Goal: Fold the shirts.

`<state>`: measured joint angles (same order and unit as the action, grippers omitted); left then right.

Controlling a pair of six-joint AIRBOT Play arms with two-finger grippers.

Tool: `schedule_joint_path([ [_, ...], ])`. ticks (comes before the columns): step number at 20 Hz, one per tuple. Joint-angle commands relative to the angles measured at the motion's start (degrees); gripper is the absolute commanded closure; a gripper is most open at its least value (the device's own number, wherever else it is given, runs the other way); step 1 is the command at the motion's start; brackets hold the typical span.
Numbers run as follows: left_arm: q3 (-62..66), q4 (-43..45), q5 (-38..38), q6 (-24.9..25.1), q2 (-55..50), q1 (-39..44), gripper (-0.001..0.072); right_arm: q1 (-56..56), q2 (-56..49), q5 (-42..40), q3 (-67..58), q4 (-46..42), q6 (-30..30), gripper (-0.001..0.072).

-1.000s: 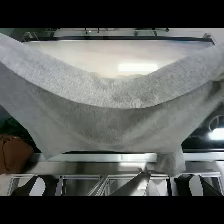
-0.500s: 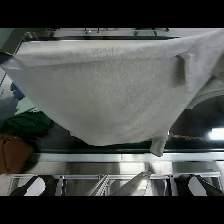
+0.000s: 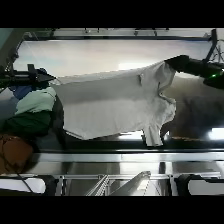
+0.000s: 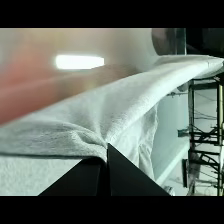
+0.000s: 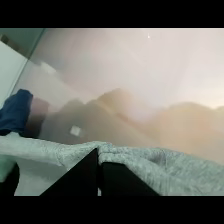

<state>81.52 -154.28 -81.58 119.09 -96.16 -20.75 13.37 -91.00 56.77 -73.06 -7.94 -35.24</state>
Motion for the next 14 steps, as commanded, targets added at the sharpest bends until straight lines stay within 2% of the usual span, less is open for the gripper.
schedule_joint_path([
  [1,8.0,0.3,1.6,0.1,-11.0,2.4,0.0684,1.1,-8.9,-1.2,-3.0,4.6,2.3,0.0702],
  [3,12.7,0.3,1.1,-1.6,-14.6,3.2,0.0685,2.9,-10.1,0.9,-4.3,4.6,1.9,0.0702],
  [5,15.6,2.4,-1.6,-3.4,-16.5,3.4,0.0686,5.1,-10.1,8.3,-4.4,4.2,1.4,0.0702],
  [8,15.7,13.4,-4.0,-8.3,-16.6,3.9,0.0686,8.8,-10.1,14.9,-3.7,-6.6,-5.9,0.0702],
  [11,12.1,15.3,-5.0,-9.0,-16.6,3.8,0.0686,9.9,-10.1,15.9,0.1,-11.3,-6.5,0.0702],
  [14,7.0,15.3,-2.5,-9.0,-16.6,3.8,0.0686,9.2,-10.1,13.6,4.3,-11.4,-4.7,0.0702],
])
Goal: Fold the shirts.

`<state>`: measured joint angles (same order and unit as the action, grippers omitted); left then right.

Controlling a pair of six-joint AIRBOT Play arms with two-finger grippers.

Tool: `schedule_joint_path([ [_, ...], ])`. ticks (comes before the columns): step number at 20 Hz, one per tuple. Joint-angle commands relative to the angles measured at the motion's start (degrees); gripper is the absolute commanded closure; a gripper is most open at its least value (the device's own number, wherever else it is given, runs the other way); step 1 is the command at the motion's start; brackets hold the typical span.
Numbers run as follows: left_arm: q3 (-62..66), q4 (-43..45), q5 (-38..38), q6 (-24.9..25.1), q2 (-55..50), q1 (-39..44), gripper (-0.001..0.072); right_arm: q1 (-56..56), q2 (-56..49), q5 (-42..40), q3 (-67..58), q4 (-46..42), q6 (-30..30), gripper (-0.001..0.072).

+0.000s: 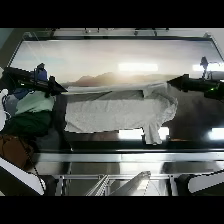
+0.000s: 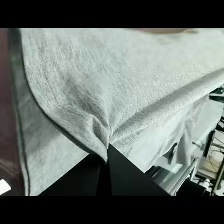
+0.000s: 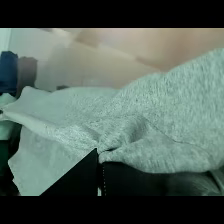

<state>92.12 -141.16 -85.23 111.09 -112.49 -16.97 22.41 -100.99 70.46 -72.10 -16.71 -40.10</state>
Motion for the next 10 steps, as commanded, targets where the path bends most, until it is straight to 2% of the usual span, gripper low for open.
schedule_joint_path([
  [1,-4.9,2.2,2.2,-1.0,-0.2,0.1,0.0686,0.2,-0.3,-0.2,4.1,-2.6,0.8,0.0702],
  [7,-6.7,2.1,2.5,-0.5,-0.2,0.3,0.0686,0.2,-0.8,-2.6,6.3,-2.6,0.9,0.0698],
  [8,-6.7,2.1,2.1,-0.6,-0.2,0.3,0.0681,0.2,-0.8,-2.0,6.3,-2.6,0.8,0.0622],
  [9,-6.6,2.1,1.4,-0.6,-0.2,0.3,0.049,0.3,-0.8,-1.4,6.3,-2.8,0.0,0.0471],
  [10,-6.5,2.1,0.2,-0.6,-0.2,0.2,0.0249,0.5,-0.7,-0.8,6.3,-3.5,-1.3,0.0457],
])
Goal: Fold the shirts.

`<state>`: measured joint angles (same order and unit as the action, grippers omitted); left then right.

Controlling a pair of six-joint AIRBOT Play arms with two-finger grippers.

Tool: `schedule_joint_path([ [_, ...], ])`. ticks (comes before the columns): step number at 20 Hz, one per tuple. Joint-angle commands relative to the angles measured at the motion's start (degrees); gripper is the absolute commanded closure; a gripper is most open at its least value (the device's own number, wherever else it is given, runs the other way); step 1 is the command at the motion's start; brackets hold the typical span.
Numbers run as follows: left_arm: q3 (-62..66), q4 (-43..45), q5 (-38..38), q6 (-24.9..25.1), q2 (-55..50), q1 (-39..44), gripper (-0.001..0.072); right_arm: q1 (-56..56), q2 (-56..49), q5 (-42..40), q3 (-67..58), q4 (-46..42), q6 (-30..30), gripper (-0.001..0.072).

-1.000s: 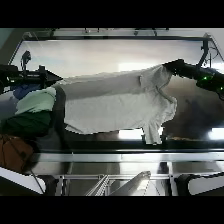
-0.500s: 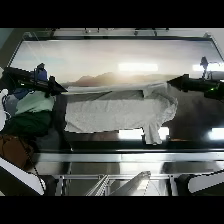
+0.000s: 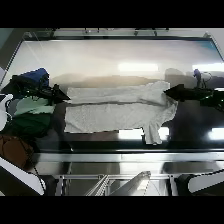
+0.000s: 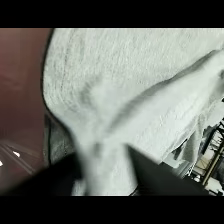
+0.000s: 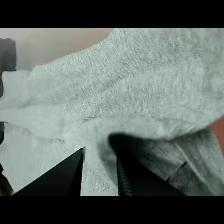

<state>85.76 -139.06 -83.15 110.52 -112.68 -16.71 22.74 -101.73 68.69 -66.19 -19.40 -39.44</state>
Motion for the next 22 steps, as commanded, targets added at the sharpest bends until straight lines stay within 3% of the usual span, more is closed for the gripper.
schedule_joint_path([
  [1,-0.1,0.0,-3.3,-0.5,0.2,-0.5,0.0049,0.5,0.3,1.9,0.3,-2.9,-3.8,0.0456],
  [4,-1.7,0.1,-10.0,-3.1,1.2,-2.1,0.0023,2.5,3.3,5.8,0.4,-13.1,-11.0,0.0456],
  [7,-14.1,0.2,-8.4,-1.1,9.3,-4.4,0.0023,5.3,12.4,5.9,4.6,-18.4,-15.0,0.0464],
  [12,-37.2,0.1,0.8,3.6,27.7,-7.5,0.0023,6.2,37.0,-8.5,25.9,-21.9,-23.3,0.0457],
  [14,-45.2,0.2,4.0,4.1,34.9,-7.0,0.0023,6.1,44.0,-9.9,35.8,-21.9,-25.4,0.0283],
  [17,-55.5,0.0,9.8,4.1,42.6,-4.0,0.0022,4.8,46.9,-12.3,45.3,-21.8,-25.2,0.0282],
  [18,-57.9,0.0,12.1,4.1,44.5,-2.7,0.0022,4.1,46.8,-13.9,47.0,-21.6,-24.4,0.0288],
  [20,-61.3,0.0,16.4,4.8,48.7,-0.3,0.0023,2.5,45.9,-17.1,47.8,-21.6,-23.5,0.0472],
  [22,-63.5,0.1,19.8,5.2,52.6,0.5,0.0023,0.3,44.2,-21.3,47.8,-21.4,-23.6,0.0472],
])
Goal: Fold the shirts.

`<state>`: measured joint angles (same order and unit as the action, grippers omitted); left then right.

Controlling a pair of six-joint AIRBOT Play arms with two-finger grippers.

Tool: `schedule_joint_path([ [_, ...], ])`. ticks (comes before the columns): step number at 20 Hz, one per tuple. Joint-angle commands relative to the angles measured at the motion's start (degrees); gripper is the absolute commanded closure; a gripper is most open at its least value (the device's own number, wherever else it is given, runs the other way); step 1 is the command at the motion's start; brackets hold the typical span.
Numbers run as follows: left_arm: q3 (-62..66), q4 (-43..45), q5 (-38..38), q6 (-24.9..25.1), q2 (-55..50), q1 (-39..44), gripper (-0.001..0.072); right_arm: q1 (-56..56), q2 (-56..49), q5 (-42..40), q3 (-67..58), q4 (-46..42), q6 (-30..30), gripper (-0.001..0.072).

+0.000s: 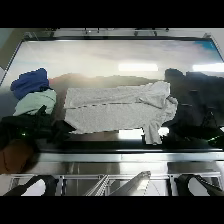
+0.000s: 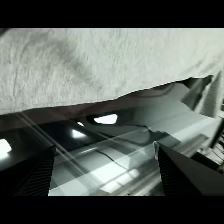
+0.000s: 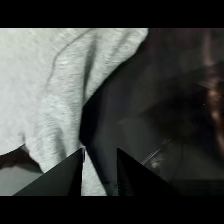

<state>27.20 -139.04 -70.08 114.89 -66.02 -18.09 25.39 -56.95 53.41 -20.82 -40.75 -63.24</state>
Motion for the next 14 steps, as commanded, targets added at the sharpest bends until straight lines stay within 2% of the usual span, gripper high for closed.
schedule_joint_path([
  [1,-6.1,0.1,8.4,0.8,8.1,1.9,0.0023,-3.4,-1.8,-7.5,2.4,0.1,0.2,0.0472],
  [3,-7.8,0.0,9.7,1.9,12.0,1.9,0.0023,-5.7,-4.8,-9.7,2.4,2.7,2.3,0.0471],
  [7,-10.8,0.0,9.7,2.3,19.2,1.9,0.0023,-9.3,-9.3,-10.0,2.4,15.2,13.5,0.0469],
  [14,-11.7,-0.1,8.2,2.1,24.3,1.9,0.0024,-9.4,-12.3,-9.7,2.3,18.7,15.3,0.0491],
])
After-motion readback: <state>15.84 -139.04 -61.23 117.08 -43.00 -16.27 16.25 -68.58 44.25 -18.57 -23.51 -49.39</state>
